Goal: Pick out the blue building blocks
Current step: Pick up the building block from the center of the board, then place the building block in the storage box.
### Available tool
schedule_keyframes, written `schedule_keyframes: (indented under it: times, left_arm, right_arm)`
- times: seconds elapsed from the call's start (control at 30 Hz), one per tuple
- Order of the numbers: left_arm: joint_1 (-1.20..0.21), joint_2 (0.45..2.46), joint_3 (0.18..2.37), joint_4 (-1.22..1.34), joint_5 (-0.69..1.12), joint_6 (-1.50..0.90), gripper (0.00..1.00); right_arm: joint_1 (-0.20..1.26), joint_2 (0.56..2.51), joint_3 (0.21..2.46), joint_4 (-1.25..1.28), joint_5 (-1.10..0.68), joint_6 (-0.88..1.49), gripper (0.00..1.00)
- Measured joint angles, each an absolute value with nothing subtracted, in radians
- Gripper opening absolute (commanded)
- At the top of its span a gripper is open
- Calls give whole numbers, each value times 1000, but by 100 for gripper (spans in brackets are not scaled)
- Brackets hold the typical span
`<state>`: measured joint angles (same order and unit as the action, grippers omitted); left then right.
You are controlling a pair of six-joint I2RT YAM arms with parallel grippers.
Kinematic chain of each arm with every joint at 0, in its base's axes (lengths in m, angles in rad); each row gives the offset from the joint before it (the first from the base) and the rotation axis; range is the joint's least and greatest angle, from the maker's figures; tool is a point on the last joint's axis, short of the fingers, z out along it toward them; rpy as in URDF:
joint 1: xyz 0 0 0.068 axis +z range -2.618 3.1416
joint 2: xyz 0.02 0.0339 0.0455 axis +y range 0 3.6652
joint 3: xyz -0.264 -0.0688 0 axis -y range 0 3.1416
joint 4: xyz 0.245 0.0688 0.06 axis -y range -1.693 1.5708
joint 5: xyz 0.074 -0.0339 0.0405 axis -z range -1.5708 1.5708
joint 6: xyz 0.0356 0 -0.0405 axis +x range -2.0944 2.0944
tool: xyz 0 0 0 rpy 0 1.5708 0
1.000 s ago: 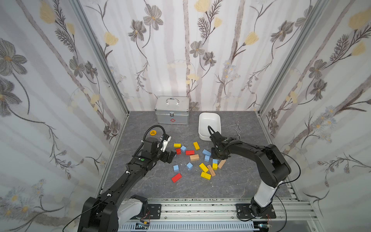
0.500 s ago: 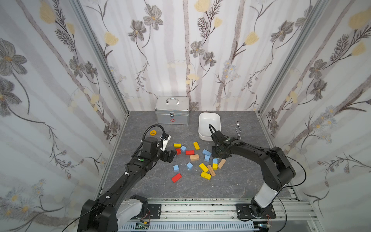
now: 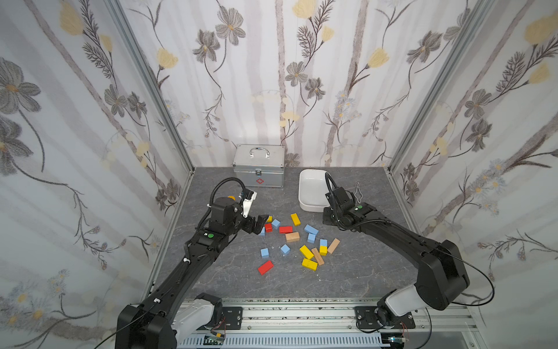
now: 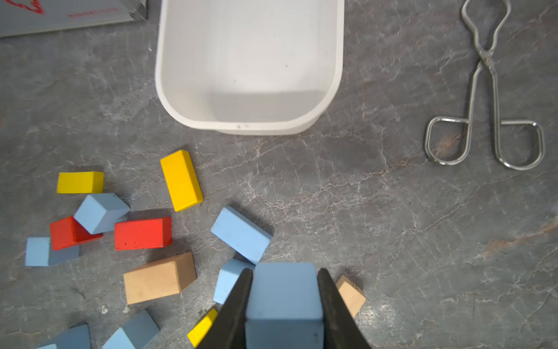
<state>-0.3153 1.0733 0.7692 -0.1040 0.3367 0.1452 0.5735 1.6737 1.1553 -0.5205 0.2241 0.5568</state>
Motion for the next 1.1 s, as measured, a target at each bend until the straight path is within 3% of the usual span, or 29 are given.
schedule_keyframes:
  times: [0.3, 1.1]
  left_arm:
    - [-316, 1164, 831, -27, 352, 135, 100]
    - [-317, 1434, 854, 121, 361, 184, 100]
  right_arm:
    - [535, 1765, 1369, -532, 233, 503, 0]
    - [458, 2281, 1856, -583, 158, 374, 0]
